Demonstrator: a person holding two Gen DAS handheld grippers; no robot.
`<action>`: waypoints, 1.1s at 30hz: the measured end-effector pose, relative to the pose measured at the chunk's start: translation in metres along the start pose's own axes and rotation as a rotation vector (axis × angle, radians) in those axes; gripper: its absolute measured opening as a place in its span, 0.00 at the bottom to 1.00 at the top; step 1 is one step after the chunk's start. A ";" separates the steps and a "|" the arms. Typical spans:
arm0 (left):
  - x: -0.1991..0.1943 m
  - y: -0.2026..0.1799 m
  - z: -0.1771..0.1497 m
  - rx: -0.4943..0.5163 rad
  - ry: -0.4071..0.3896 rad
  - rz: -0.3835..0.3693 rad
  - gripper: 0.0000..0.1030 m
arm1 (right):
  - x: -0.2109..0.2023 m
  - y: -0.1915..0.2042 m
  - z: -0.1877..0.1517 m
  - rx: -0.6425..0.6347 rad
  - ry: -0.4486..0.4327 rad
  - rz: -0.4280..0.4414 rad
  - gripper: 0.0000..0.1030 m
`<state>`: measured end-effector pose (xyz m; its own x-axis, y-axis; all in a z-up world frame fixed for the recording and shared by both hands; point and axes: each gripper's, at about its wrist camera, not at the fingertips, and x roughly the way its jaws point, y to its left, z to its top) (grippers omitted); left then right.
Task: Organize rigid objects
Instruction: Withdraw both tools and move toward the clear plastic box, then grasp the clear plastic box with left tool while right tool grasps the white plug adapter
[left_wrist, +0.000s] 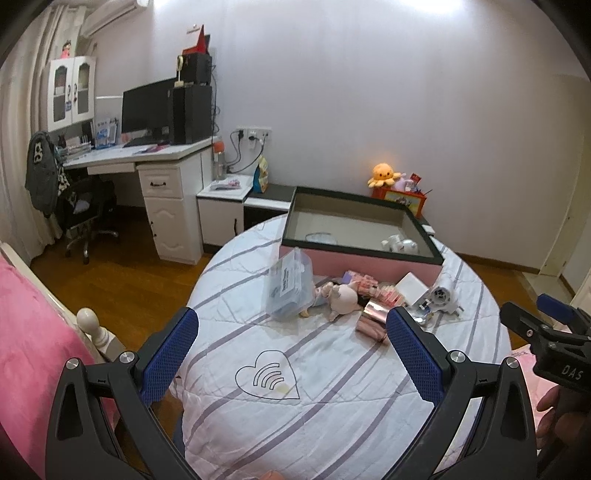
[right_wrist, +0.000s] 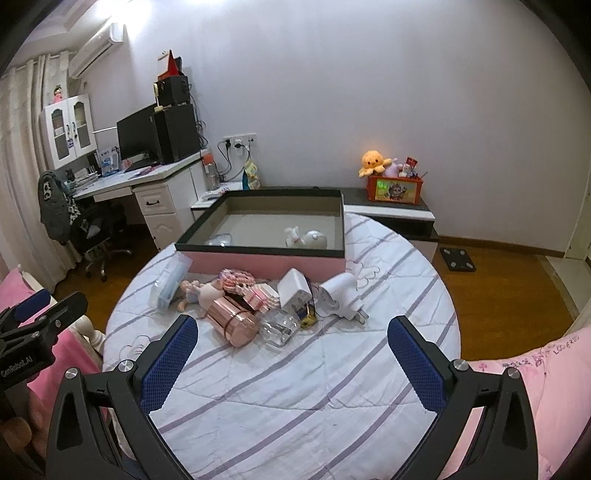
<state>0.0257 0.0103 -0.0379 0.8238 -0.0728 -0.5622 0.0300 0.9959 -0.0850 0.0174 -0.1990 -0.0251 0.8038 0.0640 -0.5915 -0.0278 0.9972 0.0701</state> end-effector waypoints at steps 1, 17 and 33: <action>0.005 0.000 -0.001 -0.003 0.011 0.003 1.00 | 0.004 -0.003 -0.001 0.005 0.009 -0.003 1.00; 0.100 0.008 -0.005 -0.031 0.141 0.044 1.00 | 0.084 -0.053 -0.014 0.106 0.168 -0.049 1.00; 0.183 0.012 0.001 0.014 0.196 0.063 0.99 | 0.165 -0.080 0.004 0.090 0.245 -0.061 0.95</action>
<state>0.1778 0.0087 -0.1410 0.6986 -0.0177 -0.7152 -0.0095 0.9994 -0.0341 0.1545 -0.2688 -0.1256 0.6346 0.0228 -0.7725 0.0782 0.9925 0.0935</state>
